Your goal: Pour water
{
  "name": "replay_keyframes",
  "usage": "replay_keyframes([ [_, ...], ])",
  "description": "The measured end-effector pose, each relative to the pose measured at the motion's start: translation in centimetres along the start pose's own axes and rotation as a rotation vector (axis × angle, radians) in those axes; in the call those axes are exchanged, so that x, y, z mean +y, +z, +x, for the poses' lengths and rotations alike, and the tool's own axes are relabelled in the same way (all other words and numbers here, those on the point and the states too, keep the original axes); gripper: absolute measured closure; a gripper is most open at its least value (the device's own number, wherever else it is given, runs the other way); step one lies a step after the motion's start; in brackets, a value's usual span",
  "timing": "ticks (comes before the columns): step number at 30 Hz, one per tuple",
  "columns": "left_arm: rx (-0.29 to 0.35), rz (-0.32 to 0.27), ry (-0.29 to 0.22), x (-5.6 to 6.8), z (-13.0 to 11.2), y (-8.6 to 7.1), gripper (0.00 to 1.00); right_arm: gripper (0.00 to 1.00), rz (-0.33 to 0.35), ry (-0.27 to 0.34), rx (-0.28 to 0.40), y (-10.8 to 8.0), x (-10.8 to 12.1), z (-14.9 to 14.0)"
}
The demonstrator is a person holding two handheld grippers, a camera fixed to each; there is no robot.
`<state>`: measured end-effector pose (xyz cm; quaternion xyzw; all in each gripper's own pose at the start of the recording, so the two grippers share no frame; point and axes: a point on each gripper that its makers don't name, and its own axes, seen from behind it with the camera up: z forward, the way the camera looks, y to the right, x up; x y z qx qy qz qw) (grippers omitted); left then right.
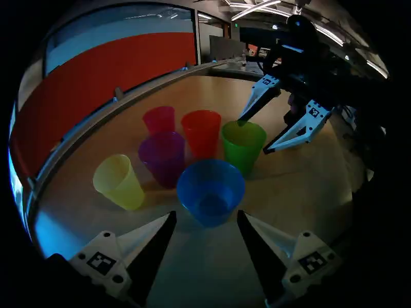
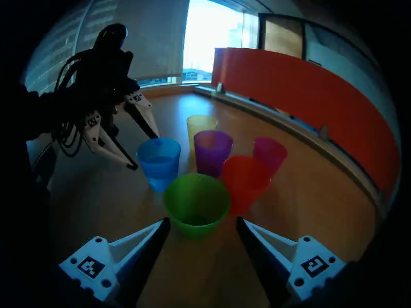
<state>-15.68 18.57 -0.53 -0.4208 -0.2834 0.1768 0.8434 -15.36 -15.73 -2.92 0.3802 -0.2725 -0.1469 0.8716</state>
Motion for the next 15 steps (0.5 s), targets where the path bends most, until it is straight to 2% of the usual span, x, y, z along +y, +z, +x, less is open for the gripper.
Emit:
replay_keyframes([
  [15, -0.005, -0.02, 0.007, 0.5, 0.3, 1.6, 0.13, 0.0, 0.017, -0.001, -0.019, 2.0, -0.6, 0.2],
])
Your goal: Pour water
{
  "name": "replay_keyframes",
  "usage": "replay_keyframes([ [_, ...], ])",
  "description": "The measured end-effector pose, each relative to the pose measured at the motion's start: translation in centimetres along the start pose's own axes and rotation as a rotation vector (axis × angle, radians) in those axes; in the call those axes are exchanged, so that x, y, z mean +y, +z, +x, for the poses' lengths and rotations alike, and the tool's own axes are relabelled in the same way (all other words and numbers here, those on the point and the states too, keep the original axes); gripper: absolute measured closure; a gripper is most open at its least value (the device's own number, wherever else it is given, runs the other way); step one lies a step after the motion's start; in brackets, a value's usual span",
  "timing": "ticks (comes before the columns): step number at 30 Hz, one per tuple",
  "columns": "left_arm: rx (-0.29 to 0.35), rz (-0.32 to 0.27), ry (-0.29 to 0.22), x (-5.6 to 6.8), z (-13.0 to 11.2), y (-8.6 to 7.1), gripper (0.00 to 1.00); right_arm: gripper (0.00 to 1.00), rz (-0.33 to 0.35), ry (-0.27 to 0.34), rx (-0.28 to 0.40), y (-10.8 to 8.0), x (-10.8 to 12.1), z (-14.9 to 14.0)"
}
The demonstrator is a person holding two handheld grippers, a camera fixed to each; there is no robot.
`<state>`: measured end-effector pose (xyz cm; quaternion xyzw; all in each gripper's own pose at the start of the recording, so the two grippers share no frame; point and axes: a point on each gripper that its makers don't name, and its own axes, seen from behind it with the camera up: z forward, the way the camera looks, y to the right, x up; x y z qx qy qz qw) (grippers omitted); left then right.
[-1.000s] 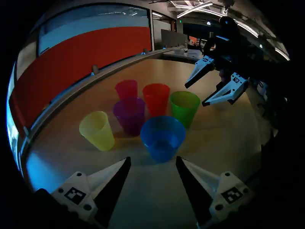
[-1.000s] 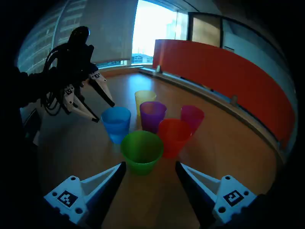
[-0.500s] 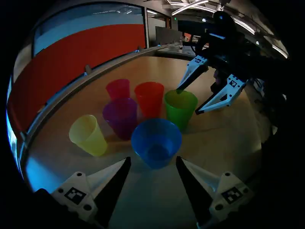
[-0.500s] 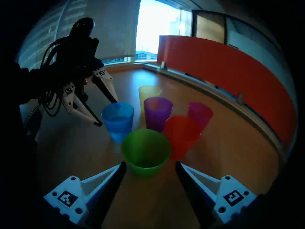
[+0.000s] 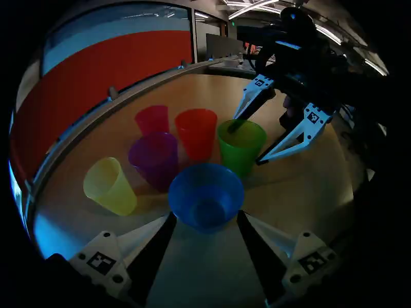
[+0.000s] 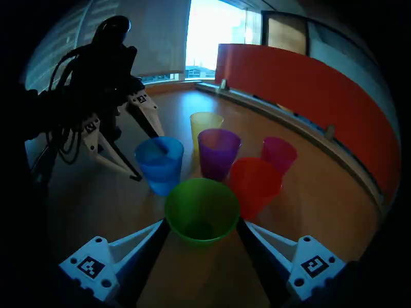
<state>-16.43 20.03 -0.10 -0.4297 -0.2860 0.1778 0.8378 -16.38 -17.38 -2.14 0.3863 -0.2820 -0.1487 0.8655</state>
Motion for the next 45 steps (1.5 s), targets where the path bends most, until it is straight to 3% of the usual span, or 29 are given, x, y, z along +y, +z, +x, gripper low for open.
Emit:
replay_keyframes([
  [32, 0.013, 0.012, 0.027, 0.1, 0.8, 1.6, 0.13, 0.0, 0.001, 0.014, 0.004, 0.8, 0.0, 0.0],
  [45, 0.014, 0.013, -0.016, 0.0, 0.7, 1.9, 0.19, 0.12, 0.009, 0.051, 0.011, 0.9, -0.1, -0.1],
])
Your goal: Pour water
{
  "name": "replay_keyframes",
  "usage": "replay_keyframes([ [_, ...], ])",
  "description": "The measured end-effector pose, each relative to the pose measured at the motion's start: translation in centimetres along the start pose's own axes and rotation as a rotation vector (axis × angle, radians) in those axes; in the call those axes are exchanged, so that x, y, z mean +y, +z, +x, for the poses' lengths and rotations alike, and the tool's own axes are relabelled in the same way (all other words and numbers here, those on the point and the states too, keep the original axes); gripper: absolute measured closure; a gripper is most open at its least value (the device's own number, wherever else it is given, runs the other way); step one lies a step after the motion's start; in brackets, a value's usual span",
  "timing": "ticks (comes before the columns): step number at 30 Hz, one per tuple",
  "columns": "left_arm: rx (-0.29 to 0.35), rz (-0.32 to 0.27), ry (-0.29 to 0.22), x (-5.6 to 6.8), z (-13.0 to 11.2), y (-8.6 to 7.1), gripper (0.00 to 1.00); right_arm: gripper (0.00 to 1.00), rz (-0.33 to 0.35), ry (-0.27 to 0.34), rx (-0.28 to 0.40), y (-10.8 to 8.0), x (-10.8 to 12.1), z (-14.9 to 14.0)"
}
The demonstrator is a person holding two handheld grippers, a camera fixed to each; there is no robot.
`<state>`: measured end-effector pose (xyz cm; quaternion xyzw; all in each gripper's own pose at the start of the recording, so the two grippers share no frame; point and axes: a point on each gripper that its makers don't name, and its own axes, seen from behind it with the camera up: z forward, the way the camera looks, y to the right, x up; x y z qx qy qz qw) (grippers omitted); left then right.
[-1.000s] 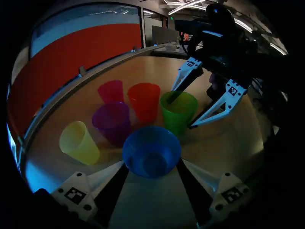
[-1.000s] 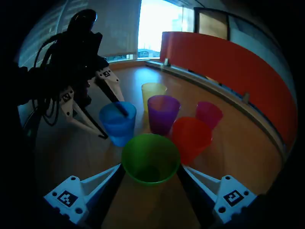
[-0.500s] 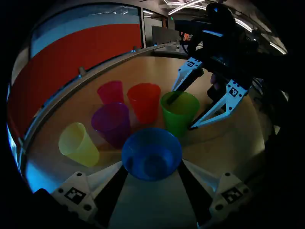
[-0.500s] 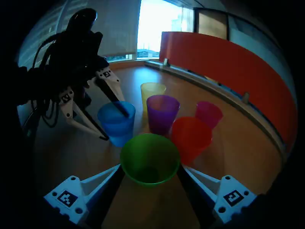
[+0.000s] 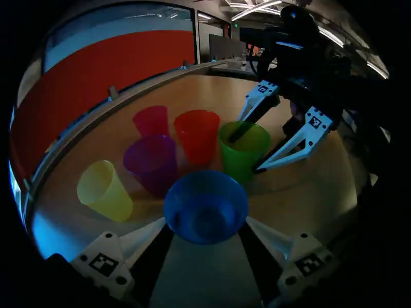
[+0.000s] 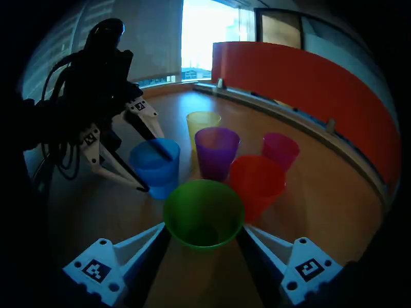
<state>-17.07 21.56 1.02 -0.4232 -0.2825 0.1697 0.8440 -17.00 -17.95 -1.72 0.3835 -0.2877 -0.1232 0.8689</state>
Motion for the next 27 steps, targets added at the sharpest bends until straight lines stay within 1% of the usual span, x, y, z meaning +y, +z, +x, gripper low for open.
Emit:
replay_keyframes([
  [11, 0.028, 0.012, -0.016, -0.3, 0.2, 0.1, 0.2, 0.13, 0.001, 0.006, 0.006, -0.1, 0.0, -0.2],
  [15, 0.038, 0.019, -0.022, -0.4, 0.2, 0.0, 0.2, 0.14, 0.002, 0.009, 0.018, -0.2, -0.1, 0.2],
  [21, 0.057, 0.033, -0.031, -0.7, 0.4, -0.5, 0.2, 0.14, 0.009, 0.017, 0.042, -0.5, -0.4, 1.0],
  [27, 0.091, 0.049, -0.043, -0.8, 1.0, -1.4, 0.2, 0.14, 0.002, 0.013, 0.056, -0.8, -0.4, 1.5],
])
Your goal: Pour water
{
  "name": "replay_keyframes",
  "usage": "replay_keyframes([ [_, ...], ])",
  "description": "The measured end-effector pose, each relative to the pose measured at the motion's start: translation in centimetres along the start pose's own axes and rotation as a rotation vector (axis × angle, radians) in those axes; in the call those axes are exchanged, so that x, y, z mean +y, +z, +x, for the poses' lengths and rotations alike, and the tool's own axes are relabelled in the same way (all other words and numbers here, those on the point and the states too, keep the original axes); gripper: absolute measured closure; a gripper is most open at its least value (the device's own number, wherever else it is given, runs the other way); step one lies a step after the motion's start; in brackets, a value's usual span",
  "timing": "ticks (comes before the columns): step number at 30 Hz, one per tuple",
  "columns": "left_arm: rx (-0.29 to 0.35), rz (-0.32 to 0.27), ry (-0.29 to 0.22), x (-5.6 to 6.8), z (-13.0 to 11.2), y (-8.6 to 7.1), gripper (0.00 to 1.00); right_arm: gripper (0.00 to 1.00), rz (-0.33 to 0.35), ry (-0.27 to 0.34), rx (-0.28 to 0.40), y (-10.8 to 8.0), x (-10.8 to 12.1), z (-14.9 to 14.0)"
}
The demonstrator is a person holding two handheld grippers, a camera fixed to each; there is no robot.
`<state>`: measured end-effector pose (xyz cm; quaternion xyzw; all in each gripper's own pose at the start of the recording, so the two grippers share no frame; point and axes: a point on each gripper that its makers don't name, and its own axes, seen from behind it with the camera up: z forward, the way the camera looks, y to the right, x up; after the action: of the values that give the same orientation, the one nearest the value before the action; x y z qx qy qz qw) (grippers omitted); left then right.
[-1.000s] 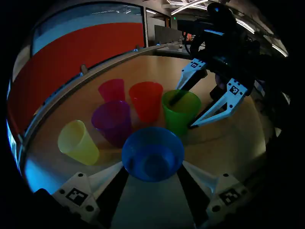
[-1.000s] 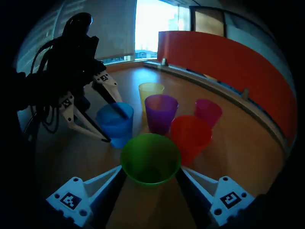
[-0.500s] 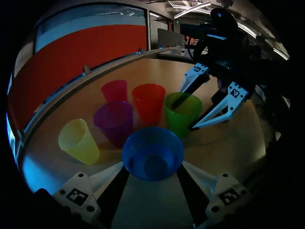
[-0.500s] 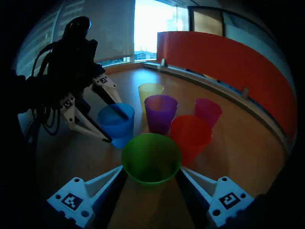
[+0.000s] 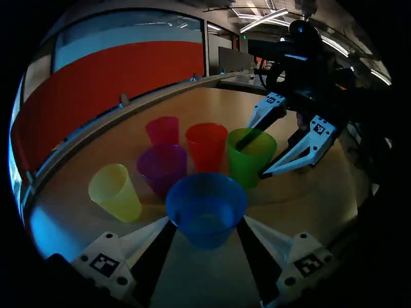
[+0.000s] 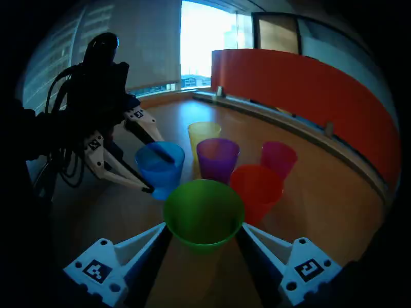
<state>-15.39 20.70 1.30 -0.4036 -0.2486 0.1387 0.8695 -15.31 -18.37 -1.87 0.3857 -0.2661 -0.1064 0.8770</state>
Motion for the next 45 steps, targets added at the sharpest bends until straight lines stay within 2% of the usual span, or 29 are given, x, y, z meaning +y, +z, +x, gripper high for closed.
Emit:
replay_keyframes([
  [11, 0.088, 0.034, -0.026, 0.1, 2.0, -1.6, 0.2, 0.14, -0.026, -0.024, 0.05, -1.1, -0.3, 1.9],
  [21, 0.178, 0.076, -0.063, -0.5, 4.3, -3.4, 0.2, 0.14, -0.046, -0.033, 0.105, -2.3, -0.7, 3.8],
  [32, 0.255, 0.121, -0.078, -1.1, 5.9, -5.7, 0.2, 0.14, -0.064, -0.036, 0.184, -3.1, -1.2, 6.0],
  [45, 0.3, 0.164, -0.076, -1.5, 6.7, -7.7, 0.21, 0.14, -0.076, -0.065, 0.237, -4.0, -2.0, 7.7],
])
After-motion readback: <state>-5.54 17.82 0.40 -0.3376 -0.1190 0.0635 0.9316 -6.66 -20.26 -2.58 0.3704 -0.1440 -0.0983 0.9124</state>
